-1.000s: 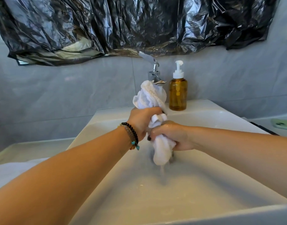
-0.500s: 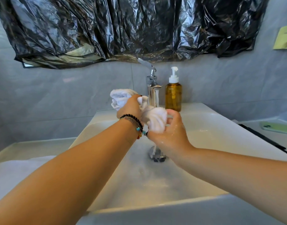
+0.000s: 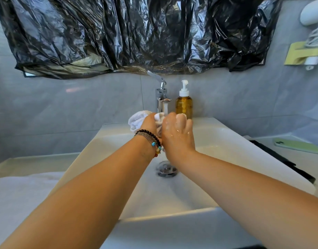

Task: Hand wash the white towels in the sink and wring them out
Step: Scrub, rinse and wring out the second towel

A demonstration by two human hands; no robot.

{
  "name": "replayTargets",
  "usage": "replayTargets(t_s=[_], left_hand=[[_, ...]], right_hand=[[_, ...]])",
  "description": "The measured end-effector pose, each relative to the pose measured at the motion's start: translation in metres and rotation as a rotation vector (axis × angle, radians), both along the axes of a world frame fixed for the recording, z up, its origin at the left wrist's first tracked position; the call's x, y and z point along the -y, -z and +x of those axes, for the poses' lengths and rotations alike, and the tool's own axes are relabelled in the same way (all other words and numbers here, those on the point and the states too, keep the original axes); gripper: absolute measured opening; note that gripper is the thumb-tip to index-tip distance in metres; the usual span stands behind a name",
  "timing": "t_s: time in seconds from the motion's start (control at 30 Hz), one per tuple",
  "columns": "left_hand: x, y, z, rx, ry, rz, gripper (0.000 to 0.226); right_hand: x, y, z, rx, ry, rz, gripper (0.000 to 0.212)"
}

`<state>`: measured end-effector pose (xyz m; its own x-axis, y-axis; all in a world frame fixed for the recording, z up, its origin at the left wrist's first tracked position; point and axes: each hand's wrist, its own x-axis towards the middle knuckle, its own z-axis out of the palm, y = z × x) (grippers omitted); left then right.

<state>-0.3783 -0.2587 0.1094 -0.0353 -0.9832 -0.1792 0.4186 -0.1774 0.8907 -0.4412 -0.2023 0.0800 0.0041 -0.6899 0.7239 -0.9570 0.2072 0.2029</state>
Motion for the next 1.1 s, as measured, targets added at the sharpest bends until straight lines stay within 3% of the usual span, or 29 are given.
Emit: replayTargets(t_s=[0.07,0.13,0.2,0.23,0.3,0.4,0.5,0.6,0.73,0.83,0.97,1.03,1.1], left_hand=[[0.000,0.001,0.000,-0.018,0.015,-0.024,0.031],[-0.001,0.003,0.001,-0.050,0.000,-0.022,0.030],[-0.004,0.001,0.001,-0.062,0.002,-0.038,0.022],[-0.005,0.002,0.000,-0.045,-0.012,-0.037,0.023],[-0.007,0.002,-0.001,0.015,-0.048,-0.035,0.047],[-0.005,0.007,-0.003,0.059,-0.042,-0.025,0.060],[-0.006,0.014,-0.003,0.122,-0.056,-0.032,0.040],[0.000,0.021,0.004,0.178,-0.003,-0.077,0.041],[0.004,0.025,0.019,0.240,0.046,-0.138,0.039],[0.000,0.030,0.026,0.259,0.147,-0.184,0.043],[0.001,0.026,0.043,0.151,0.410,-0.264,0.055],[0.000,0.018,0.052,0.073,0.532,-0.289,0.045],[0.002,0.016,0.059,0.057,0.582,-0.297,0.029]], right_hand=[[0.000,-0.013,-0.002,-0.125,0.110,0.028,0.030],[0.005,-0.019,-0.005,-0.171,0.114,0.106,0.042],[0.009,-0.025,-0.010,0.024,-0.014,0.245,0.051],[0.010,-0.027,-0.014,0.188,-0.088,0.290,0.045],[0.013,-0.028,-0.024,0.463,-0.212,0.335,0.027],[0.022,-0.018,-0.035,0.572,-0.372,0.468,0.022],[0.029,-0.003,-0.034,0.703,-0.518,0.601,0.033],[0.031,0.010,-0.028,0.990,-0.594,0.609,0.052],[0.033,0.024,-0.015,1.295,-0.628,0.611,0.037],[0.029,0.029,-0.010,1.423,-0.622,0.662,0.044],[0.011,0.011,-0.029,1.411,-0.662,0.960,0.044],[0.003,-0.001,-0.051,1.529,-0.786,1.120,0.036],[0.003,-0.006,-0.070,1.712,-0.847,1.074,0.035]])
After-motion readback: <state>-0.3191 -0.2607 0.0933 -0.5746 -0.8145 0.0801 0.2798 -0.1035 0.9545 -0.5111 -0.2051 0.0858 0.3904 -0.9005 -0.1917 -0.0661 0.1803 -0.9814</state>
